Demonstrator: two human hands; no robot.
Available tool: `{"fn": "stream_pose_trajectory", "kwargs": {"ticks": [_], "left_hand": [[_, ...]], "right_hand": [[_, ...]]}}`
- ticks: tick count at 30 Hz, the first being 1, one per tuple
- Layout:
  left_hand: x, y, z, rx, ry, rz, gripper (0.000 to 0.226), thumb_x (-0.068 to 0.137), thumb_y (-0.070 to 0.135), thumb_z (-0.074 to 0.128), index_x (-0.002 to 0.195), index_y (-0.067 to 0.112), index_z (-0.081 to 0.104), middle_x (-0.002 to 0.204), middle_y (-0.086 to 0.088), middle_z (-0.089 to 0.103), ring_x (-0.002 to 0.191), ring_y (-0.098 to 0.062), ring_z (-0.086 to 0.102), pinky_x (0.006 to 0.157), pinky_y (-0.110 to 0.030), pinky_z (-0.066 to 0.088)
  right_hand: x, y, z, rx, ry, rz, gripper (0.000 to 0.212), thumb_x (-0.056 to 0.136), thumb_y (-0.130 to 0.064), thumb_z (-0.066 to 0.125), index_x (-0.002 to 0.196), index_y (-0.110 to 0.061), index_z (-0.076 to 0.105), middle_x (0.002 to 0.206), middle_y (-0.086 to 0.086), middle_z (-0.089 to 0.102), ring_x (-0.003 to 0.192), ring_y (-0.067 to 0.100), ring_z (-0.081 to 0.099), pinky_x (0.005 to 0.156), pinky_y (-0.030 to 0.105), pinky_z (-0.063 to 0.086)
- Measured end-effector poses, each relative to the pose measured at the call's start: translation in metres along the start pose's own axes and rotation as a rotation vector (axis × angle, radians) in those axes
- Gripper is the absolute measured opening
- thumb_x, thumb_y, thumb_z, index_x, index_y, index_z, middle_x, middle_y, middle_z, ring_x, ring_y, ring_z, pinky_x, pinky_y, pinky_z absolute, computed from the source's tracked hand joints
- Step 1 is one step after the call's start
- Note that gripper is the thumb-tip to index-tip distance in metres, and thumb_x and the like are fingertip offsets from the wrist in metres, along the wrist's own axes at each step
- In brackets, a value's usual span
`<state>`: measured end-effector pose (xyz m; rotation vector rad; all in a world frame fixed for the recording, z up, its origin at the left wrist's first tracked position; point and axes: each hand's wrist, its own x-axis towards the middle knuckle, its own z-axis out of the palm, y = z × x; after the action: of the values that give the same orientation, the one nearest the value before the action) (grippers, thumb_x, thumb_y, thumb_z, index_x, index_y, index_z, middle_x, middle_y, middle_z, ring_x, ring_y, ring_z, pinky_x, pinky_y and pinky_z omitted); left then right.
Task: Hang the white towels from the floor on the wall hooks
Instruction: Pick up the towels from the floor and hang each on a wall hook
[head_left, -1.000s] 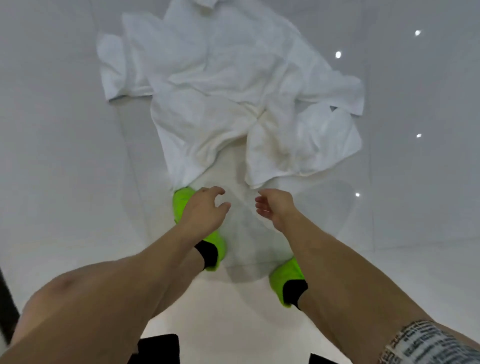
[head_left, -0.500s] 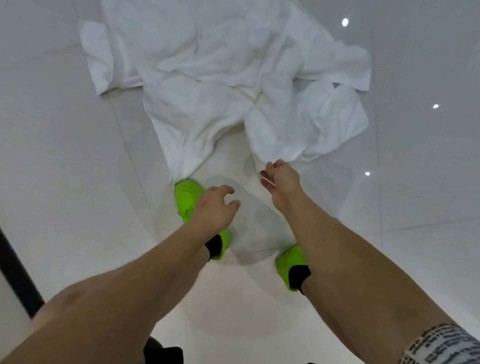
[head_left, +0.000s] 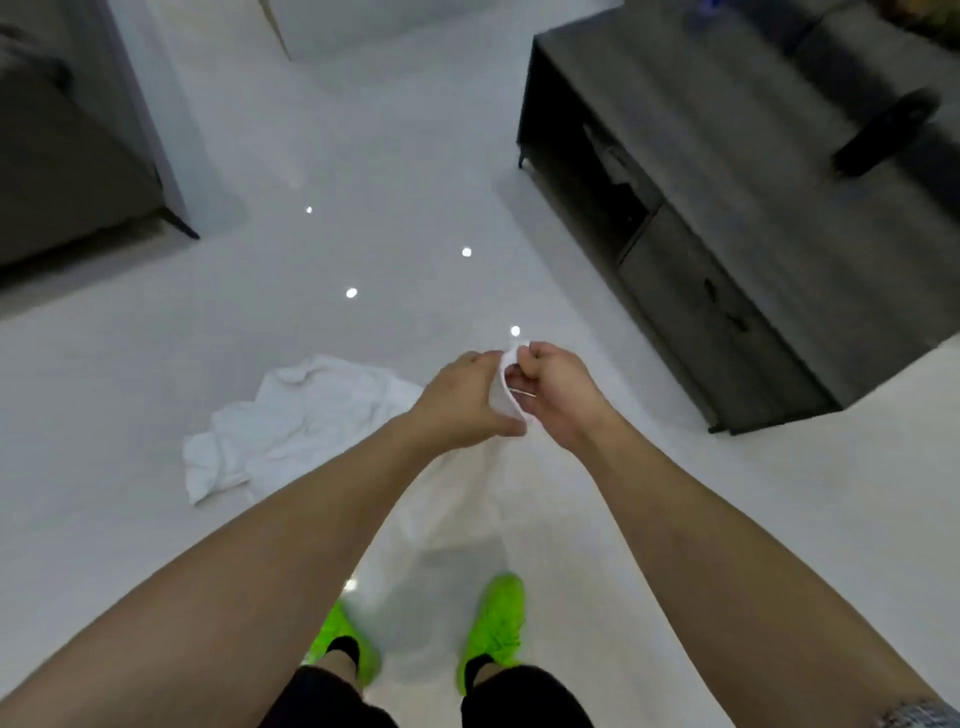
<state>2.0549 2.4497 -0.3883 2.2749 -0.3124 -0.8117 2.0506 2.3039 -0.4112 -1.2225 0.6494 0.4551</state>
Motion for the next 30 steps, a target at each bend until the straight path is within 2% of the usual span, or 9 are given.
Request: {"fn": "stream_pose_trajectory", "kwargs": {"ticks": [2,6,8,13,18,21,24,27,30], "left_hand": [[-0.002,0.081,-0.009,0.001,0.045,0.111,0.064,0.066,0.038,0.08,0.123,0.033,0.051,0.1,0.019,0.06,0.093,-0.003,0.057,0.07,-0.024,0.046],[-0.001,0.218,-0.009,0.032,0.227,0.284,0.02,0.089,0.025,0.057,0.108,0.022,0.057,0.092,0.002,0.063,0.084,-0.021,0.06,0.062,-0.029,0.042],[-0.001,0.282,-0.007,-0.022,0.233,0.36,0.012,0.09,0.025,0.057,0.101,0.022,0.062,0.091,0.002,0.066,0.081,-0.017,0.061,0.059,-0.024,0.042],[-0.007,0.416,0.031,-0.085,0.086,0.52,0.019,0.1,0.03,0.051,0.106,0.024,0.068,0.1,-0.002,0.067,0.093,-0.02,0.063,0.082,-0.038,0.055],[-0.018,0.524,0.096,-0.282,-0.3,0.6,0.025,0.102,0.029,0.047,0.096,0.033,0.071,0.091,0.001,0.074,0.088,-0.022,0.072,0.073,-0.038,0.061],[-0.011,0.586,0.141,-0.274,-0.456,0.613,0.025,0.101,0.028,0.048,0.101,0.02,0.071,0.098,-0.01,0.074,0.096,-0.028,0.071,0.084,-0.045,0.059],[0.009,0.639,0.177,-0.218,-0.605,0.651,0.038,0.088,0.053,0.063,0.105,0.02,0.071,0.1,-0.006,0.076,0.093,-0.024,0.073,0.083,-0.043,0.059],[0.044,0.691,0.204,-0.05,-0.574,0.815,0.039,0.068,0.04,0.084,0.101,0.025,0.07,0.093,0.002,0.075,0.082,-0.015,0.074,0.064,-0.03,0.059],[0.082,0.75,0.234,0.033,-0.498,0.853,0.029,0.069,0.015,0.074,0.095,0.024,0.066,0.093,-0.004,0.07,0.083,-0.022,0.07,0.058,-0.028,0.054]], "right_hand": [[-0.044,-0.06,-0.037,0.083,0.019,-0.122,0.017,0.101,-0.01,0.049,0.096,-0.004,0.064,0.086,0.01,0.068,0.074,0.019,0.066,0.076,0.036,0.054],[-0.138,-0.154,-0.11,0.14,0.065,-0.355,0.017,0.097,-0.012,0.053,0.103,-0.001,0.065,0.092,0.015,0.066,0.082,0.023,0.06,0.086,0.039,0.048],[-0.185,-0.186,-0.147,0.165,0.116,-0.473,0.018,0.098,-0.013,0.052,0.103,-0.004,0.067,0.095,0.016,0.07,0.084,0.025,0.064,0.08,0.039,0.052],[-0.289,-0.215,-0.25,0.111,0.404,-0.683,0.023,0.095,-0.007,0.056,0.113,-0.018,0.067,0.105,0.012,0.073,0.095,0.028,0.069,0.083,0.042,0.058],[-0.355,-0.206,-0.343,-0.142,0.55,-0.68,0.059,0.079,-0.015,0.077,0.131,-0.031,0.055,0.117,-0.005,0.068,0.106,0.014,0.067,0.09,0.038,0.056],[-0.381,-0.206,-0.393,-0.218,0.686,-0.65,0.031,0.083,-0.015,0.074,0.112,-0.025,0.069,0.103,-0.002,0.073,0.096,0.015,0.07,0.084,0.035,0.06],[-0.394,-0.212,-0.453,-0.202,0.955,-0.568,0.012,0.087,-0.019,0.067,0.096,-0.017,0.074,0.095,0.008,0.073,0.088,0.024,0.07,0.079,0.041,0.061],[-0.403,-0.228,-0.517,-0.227,1.191,-0.548,0.013,0.089,-0.018,0.061,0.086,-0.015,0.073,0.087,0.012,0.071,0.083,0.029,0.069,0.073,0.044,0.059],[-0.413,-0.246,-0.581,-0.3,1.326,-0.488,0.019,0.093,-0.021,0.06,0.078,-0.024,0.071,0.081,0.001,0.068,0.079,0.02,0.066,0.062,0.031,0.054]]}}
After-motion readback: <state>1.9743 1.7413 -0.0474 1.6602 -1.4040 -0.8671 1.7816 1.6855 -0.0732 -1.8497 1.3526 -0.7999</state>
